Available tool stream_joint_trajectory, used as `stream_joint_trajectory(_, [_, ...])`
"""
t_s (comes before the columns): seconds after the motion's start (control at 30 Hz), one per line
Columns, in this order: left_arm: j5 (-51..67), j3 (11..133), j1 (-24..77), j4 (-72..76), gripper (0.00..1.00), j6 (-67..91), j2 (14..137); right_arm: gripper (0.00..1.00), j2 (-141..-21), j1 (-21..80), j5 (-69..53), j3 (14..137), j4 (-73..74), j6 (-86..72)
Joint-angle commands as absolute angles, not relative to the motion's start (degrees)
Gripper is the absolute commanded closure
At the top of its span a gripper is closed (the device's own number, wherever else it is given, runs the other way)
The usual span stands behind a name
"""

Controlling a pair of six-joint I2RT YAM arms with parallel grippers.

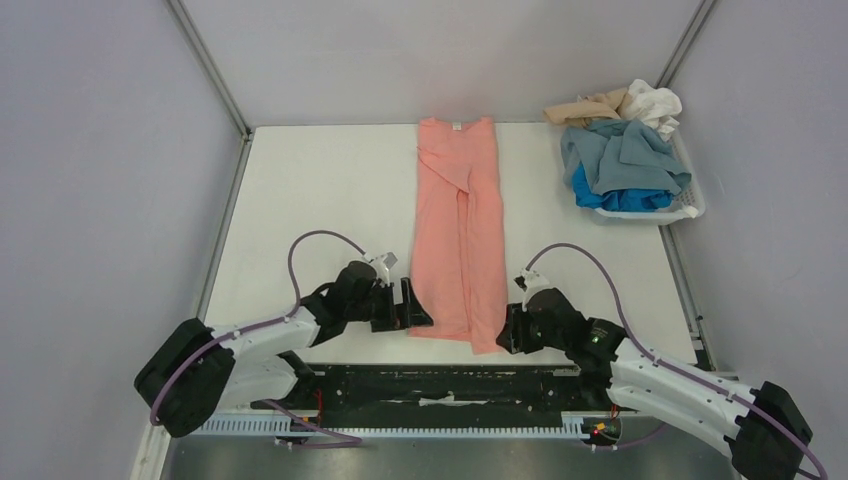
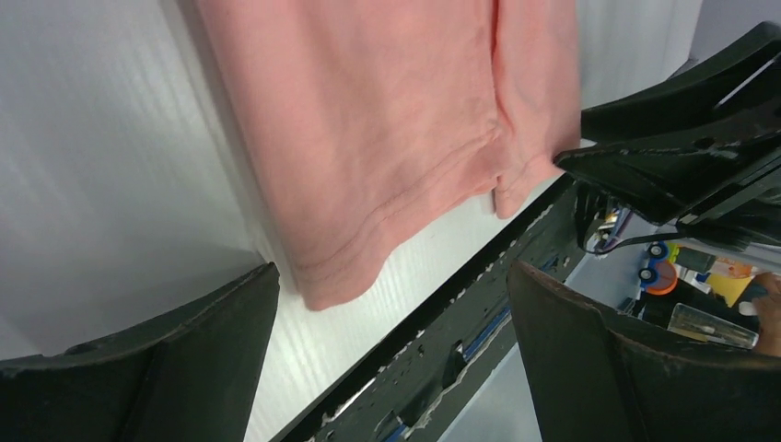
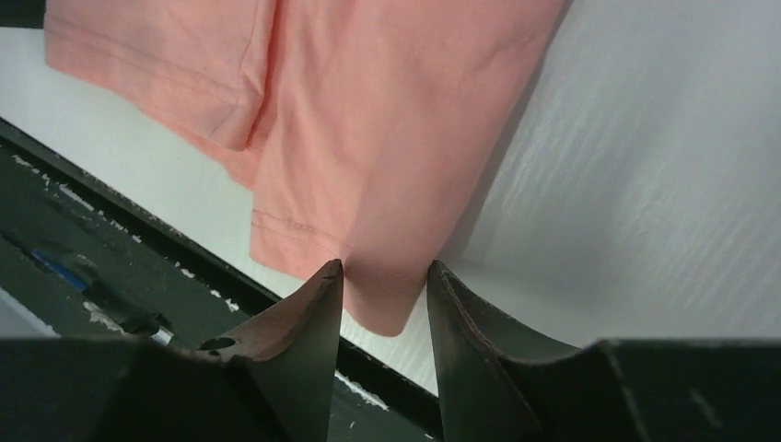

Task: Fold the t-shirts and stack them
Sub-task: Grab the bottom of the folded rectangular tshirt with both arms

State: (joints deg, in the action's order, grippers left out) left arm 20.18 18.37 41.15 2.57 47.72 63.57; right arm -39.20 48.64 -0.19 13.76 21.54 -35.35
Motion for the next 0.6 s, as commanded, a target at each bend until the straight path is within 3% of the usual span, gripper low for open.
stream_joint_trajectory(0.0, [19.5, 18.1, 42.0, 8.6, 0.01, 49.0, 68.4, 0.61, -39.7, 48.8, -6.8, 11.5, 16.3, -35.8])
stream_joint_trajectory(0.07, [18.5, 18.4, 42.1, 8.6, 0.09, 48.4, 69.8, 0.64, -40.4, 48.8, -8.8, 10.5, 14.0, -36.1])
stream_joint_trajectory(0.2, [19.4, 19.3, 42.7, 8.0, 0.40, 46.0, 72.9, 0.70, -41.1, 48.8, -9.3, 9.5, 11.1, -37.0])
stream_joint_trajectory(0.27, [19.9, 19.6, 43.2, 7.3, 0.62, 45.5, 74.1, 0.76, -40.9, 48.8, -8.8, 8.8, 9.7, -37.8])
stream_joint_trajectory(0.57, [22.6, 20.4, 44.1, 2.2, 0.81, 44.2, 72.5, 1.00, -35.9, 48.8, -6.3, 7.1, 7.0, -39.9])
